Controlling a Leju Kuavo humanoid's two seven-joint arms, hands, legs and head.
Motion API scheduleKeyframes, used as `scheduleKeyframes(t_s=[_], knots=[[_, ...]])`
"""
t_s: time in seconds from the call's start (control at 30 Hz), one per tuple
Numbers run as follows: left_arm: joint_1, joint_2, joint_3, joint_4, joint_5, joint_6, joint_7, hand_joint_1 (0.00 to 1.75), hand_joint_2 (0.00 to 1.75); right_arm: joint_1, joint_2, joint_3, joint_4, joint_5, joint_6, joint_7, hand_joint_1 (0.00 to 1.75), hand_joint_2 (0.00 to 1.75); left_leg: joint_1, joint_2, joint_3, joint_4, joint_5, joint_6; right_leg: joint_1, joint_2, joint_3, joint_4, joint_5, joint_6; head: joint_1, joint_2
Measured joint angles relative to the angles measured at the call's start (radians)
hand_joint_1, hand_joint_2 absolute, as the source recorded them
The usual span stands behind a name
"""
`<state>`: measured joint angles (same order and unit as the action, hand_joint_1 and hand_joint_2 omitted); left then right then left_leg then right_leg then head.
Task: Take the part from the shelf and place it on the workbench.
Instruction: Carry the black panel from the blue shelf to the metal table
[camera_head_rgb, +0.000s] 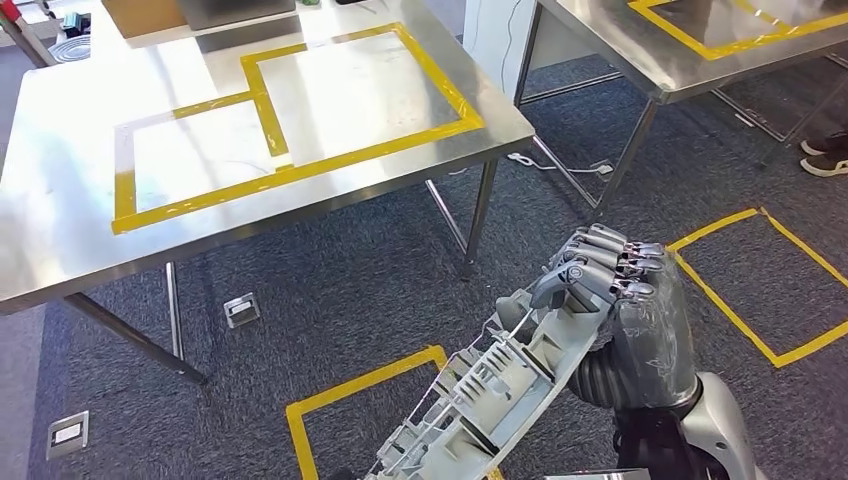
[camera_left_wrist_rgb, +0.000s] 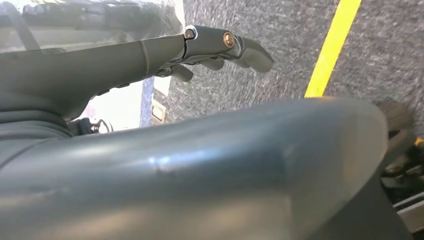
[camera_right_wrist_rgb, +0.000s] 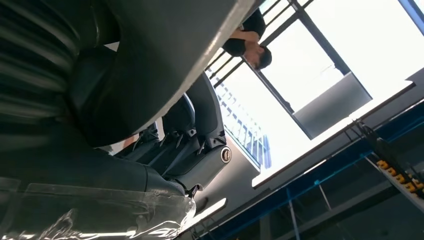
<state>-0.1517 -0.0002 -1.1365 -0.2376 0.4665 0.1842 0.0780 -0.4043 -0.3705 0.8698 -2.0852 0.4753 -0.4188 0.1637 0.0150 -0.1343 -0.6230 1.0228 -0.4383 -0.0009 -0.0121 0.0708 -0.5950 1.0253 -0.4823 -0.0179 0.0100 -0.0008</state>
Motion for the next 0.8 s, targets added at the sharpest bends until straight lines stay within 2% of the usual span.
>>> scheduleKeyframes(t_s=[0.03,0.07,0.1,0.17,0.2,0.23,0.27,0.3,0.33,0.4,0.43,0.47,0.53,0.57,0.63,0.67,0.7,0.73,0.77,0.8], knots=[[0.002,0.001,0.0,0.0,0.0,0.0,0.001,0.0,1.75,-0.001,0.0,0.0,0.0,0.0,0.0,0.0,1.75,1.75,0.002,-0.006,-0.003,-0.001,0.0,-0.006,-0.001,-0.012,0.001,-0.003,0.001,-0.004,0.001,0.0],[0.005,0.001,0.0,0.0,0.0,0.0,0.002,0.0,1.75,-0.002,0.001,0.0,0.0,0.0,0.0,0.0,1.75,1.75,0.0,0.003,-0.008,0.005,-0.005,-0.011,-0.002,-0.025,0.005,-0.009,0.003,-0.01,-0.001,0.0],[0.006,0.002,0.0,0.0,0.0,0.0,0.003,0.0,1.75,-0.002,0.001,0.0,0.0,0.001,-0.001,0.0,1.75,1.75,-0.002,0.026,-0.018,0.026,-0.02,-0.016,-0.004,-0.039,0.009,-0.015,0.005,-0.015,-0.005,0.0],[0.005,0.002,0.0,0.0,0.0,0.001,0.004,0.0,1.75,-0.001,0.002,0.0,0.0,0.002,-0.001,0.0,1.75,1.75,-0.005,0.088,-0.064,0.129,-0.076,-0.023,-0.003,-0.068,0.017,-0.02,0.004,-0.023,-0.016,0.0],[0.003,0.002,-0.001,0.0,0.0,0.001,0.004,0.0,1.75,0.0,0.002,-0.001,0.0,0.002,-0.002,0.0,1.75,1.75,-0.004,0.105,-0.093,0.196,-0.105,-0.027,-0.002,-0.084,0.018,-0.02,0.002,-0.025,-0.02,0.0],[0.003,0.002,-0.001,0.0,0.0,0.001,0.004,0.0,1.75,0.0,0.002,0.0,0.001,0.003,-0.002,0.0,1.75,1.75,-0.002,0.114,-0.116,0.247,-0.121,-0.03,0.0,-0.099,0.018,-0.018,0.0,-0.026,-0.021,0.0],[0.003,0.002,-0.001,0.0,0.0,0.001,0.004,0.0,1.75,0.001,0.002,0.0,0.001,0.003,-0.002,0.0,1.75,1.75,-0.001,0.118,-0.124,0.268,-0.121,-0.032,0.001,-0.114,0.019,-0.016,-0.002,-0.026,-0.021,0.0],[0.004,0.002,-0.001,0.0,0.0,0.001,0.004,0.0,1.75,0.001,0.002,0.0,0.001,0.003,-0.002,0.0,1.75,1.75,0.0,0.121,-0.113,0.251,-0.103,-0.033,0.001,-0.127,0.019,-0.014,-0.005,-0.025,-0.022,0.0],[0.005,0.003,-0.001,0.0,0.0,0.001,0.004,0.0,1.75,0.001,0.002,0.0,0.001,0.003,-0.002,0.0,1.75,1.75,0.0,0.128,-0.084,0.197,-0.071,-0.032,0.001,-0.139,0.021,-0.011,-0.009,-0.022,-0.023,0.0],[0.004,0.003,-0.001,0.0,0.0,0.001,0.003,0.0,1.75,0.0,0.002,0.0,0.001,0.003,-0.002,0.0,1.75,1.75,-0.007,0.169,-0.016,0.07,-0.025,-0.025,0.004,-0.162,0.025,-0.004,-0.019,-0.015,-0.027,0.0],[0.002,0.004,-0.001,0.0,0.0,0.001,0.002,0.0,1.75,0.0,0.002,0.0,0.001,0.003,-0.002,0.0,1.75,1.75,-0.012,0.188,0.005,0.031,-0.017,-0.017,0.007,-0.172,0.026,-0.002,-0.022,-0.009,-0.029,0.0],[0.0,0.004,-0.001,0.0,0.0,0.001,0.002,0.0,1.75,-0.001,0.002,0.0,0.001,0.003,-0.002,0.0,1.75,1.75,-0.017,0.198,0.012,0.014,-0.019,-0.01,0.011,-0.182,0.027,-0.001,-0.024,-0.005,-0.029,0.0],[0.001,0.005,-0.001,0.0,0.0,0.001,0.002,0.0,1.75,-0.002,0.002,0.0,0.001,0.003,-0.002,0.0,1.75,1.75,-0.02,0.184,0.008,0.011,-0.018,0.005,0.013,-0.201,0.028,-0.002,-0.025,0.004,-0.026,0.0],[0.003,0.005,-0.001,0.0,0.0,0.001,0.002,0.0,1.75,-0.002,0.002,0.0,0.001,0.003,-0.002,0.0,1.75,1.75,-0.017,0.173,0.008,0.008,-0.015,0.01,0.01,-0.195,0.029,0.0,-0.03,0.009,-0.025,0.0],[0.006,0.006,-0.001,0.0,0.0,0.002,0.002,0.0,1.75,-0.003,0.002,-0.001,0.0,0.003,-0.002,0.0,1.75,1.75,-0.01,0.152,0.009,0.002,-0.011,0.02,0.004,-0.143,0.011,0.046,-0.063,0.019,-0.021,0.0],[0.006,0.006,-0.001,0.0,0.0,0.002,0.002,0.0,1.75,-0.003,0.002,-0.001,0.001,0.003,-0.003,0.0,1.75,1.75,-0.008,0.143,0.009,0.001,-0.01,0.022,0.002,-0.11,-0.012,0.094,-0.09,0.022,-0.017,0.0],[0.005,0.006,-0.001,0.0,0.0,0.001,0.002,0.0,1.75,-0.002,0.002,-0.001,0.001,0.003,-0.003,0.0,1.75,1.75,-0.008,0.13,0.009,0.001,-0.009,0.024,0.001,-0.089,-0.045,0.16,-0.118,0.024,-0.013,0.0],[0.004,0.005,-0.001,0.0,0.0,0.001,0.002,0.0,1.75,0.0,0.001,-0.001,0.001,0.003,-0.003,0.0,1.75,1.75,-0.008,0.118,0.009,0.001,-0.009,0.025,0.001,-0.081,-0.078,0.221,-0.138,0.024,-0.01,0.0],[0.003,0.004,-0.001,0.0,0.0,0.001,0.002,0.0,1.75,0.002,0.001,0.0,0.002,0.003,-0.003,0.0,1.75,1.75,-0.008,0.104,0.009,0.001,-0.009,0.026,0.001,-0.078,-0.102,0.26,-0.143,0.024,-0.008,0.0],[0.003,0.004,-0.001,0.0,0.0,0.001,0.002,0.0,1.75,0.003,0.001,0.0,0.002,0.003,-0.003,0.0,1.75,1.75,-0.008,0.09,0.01,0.002,-0.009,0.026,0.001,-0.077,-0.111,0.267,-0.129,0.022,-0.006,0.0]])
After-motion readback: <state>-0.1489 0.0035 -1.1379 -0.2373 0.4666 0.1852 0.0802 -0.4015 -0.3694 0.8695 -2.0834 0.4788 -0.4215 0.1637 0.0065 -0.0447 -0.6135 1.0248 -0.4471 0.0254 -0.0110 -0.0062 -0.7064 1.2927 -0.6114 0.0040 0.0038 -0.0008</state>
